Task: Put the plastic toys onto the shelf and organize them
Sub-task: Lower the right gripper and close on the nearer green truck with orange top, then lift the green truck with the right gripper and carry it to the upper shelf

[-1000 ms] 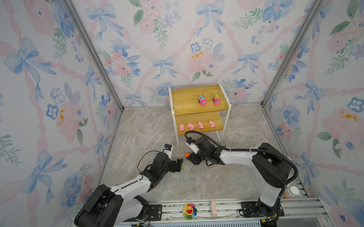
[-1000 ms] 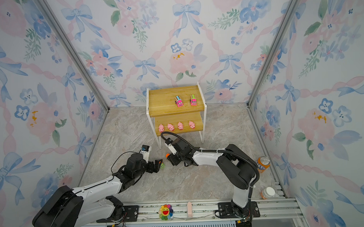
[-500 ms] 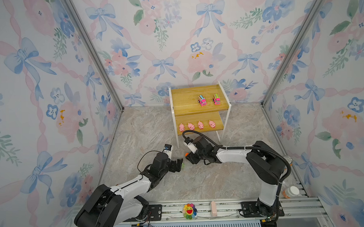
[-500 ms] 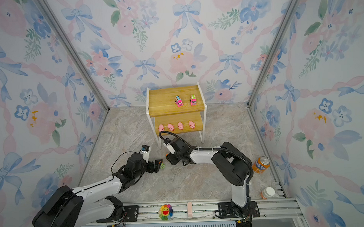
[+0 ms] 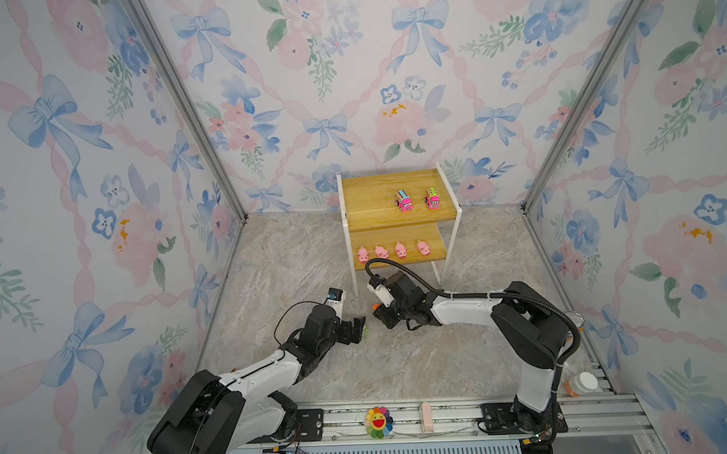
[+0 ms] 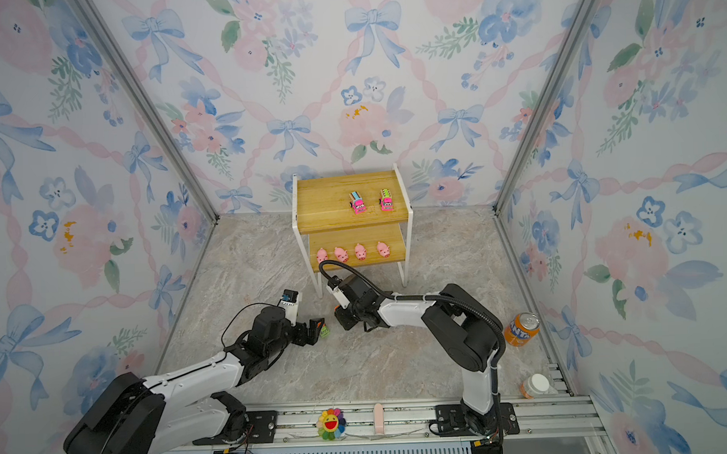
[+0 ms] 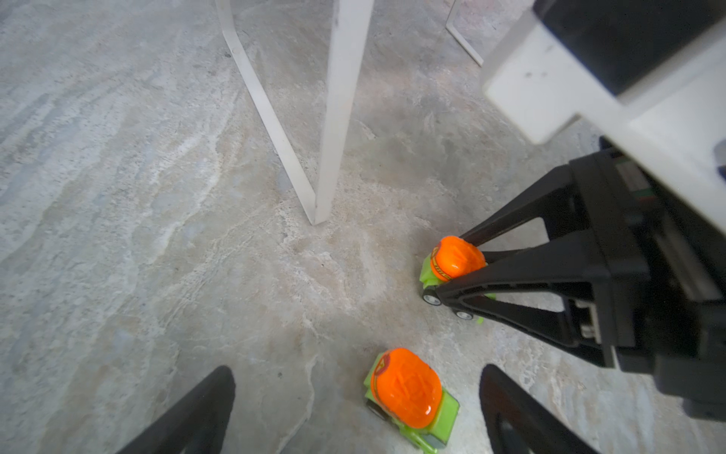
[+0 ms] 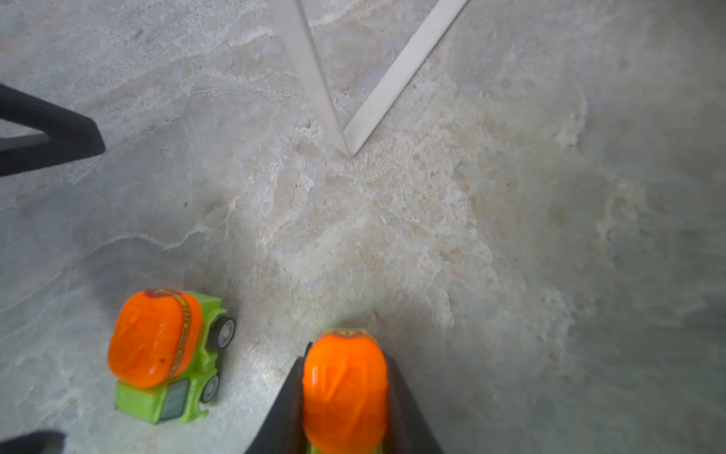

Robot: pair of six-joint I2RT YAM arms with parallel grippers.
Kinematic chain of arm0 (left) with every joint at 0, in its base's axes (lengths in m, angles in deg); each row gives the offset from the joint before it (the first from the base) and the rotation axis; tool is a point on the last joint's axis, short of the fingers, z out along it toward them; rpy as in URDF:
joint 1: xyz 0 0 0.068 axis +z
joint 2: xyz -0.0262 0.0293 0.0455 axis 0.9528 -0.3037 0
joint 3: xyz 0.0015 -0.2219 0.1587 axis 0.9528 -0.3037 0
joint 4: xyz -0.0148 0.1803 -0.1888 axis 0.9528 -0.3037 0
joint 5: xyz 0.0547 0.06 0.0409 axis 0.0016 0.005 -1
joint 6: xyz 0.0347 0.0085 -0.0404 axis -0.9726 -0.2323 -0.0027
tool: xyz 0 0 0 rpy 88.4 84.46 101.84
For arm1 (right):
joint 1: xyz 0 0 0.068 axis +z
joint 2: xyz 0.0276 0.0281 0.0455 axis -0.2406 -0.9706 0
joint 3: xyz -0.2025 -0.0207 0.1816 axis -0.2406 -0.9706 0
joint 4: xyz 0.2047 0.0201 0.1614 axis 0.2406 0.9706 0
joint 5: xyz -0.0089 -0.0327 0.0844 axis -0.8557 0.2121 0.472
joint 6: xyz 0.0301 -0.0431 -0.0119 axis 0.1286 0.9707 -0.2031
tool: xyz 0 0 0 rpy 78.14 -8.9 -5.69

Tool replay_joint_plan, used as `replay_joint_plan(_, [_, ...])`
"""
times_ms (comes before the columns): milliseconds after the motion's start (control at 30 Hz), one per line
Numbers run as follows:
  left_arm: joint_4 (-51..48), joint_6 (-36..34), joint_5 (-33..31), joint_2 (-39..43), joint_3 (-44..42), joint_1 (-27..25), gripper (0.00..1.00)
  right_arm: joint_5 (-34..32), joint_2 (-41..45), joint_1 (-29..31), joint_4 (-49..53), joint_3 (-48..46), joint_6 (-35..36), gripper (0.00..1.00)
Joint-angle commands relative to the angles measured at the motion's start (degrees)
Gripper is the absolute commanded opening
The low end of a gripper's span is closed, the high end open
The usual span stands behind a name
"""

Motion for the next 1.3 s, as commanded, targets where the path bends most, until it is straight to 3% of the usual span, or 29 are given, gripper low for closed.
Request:
replay_joint_plan(0, [-0.32,0.34,0.04,0.37,-0.50,0.48,0.98,1.49,6.03,1.60,5.25,1.11,-1.59,0.24])
replay_joint_plan(167, [-0.39,0.14,0.13,-0.10,-0.31,0.47,0.98,-2.42,12.31,5.78,20.77,9.31,0.05,0.24])
replay_joint_plan(300, [-0.37,-0.04,0.19,-0.30,-0.21,0.48,0.98,-4.51,17.03,8.08,35.48,22.07,0.87,0.23])
replay_joint_plan(500, [-0.32,-0.04,0.30,-0.01,-0.39,0.47,0.98,-7.09,17.00,8.18,52.63,43.71,0.05,0.23])
replay_joint_plan(733, [-0.36,-0.30,0.61,-0.36,-0.10,0.42,0.98,-14.15,12.17,6.78,60.16,65.64,-1.03,0.24])
replay_joint_plan(933, [-0.37,-0.61,0.72,0.09,-0.15,0.47,0.98,-22.96,5.04,5.14,60.54,77.74,-4.39,0.23])
replay_joint_plan(1033, [-0.34,-0.65,0.80,0.34,-0.20,0.46,0.98,-27.29,2.35,3.99,59.26,80.39,-6.16,0.22])
replay_joint_plan(1267, [-0.35,-0.65,1.74,0.22,-0.22,0.47,0.98,-27.16,-0.86,0.78,54.14,79.78,-10.42,0.21])
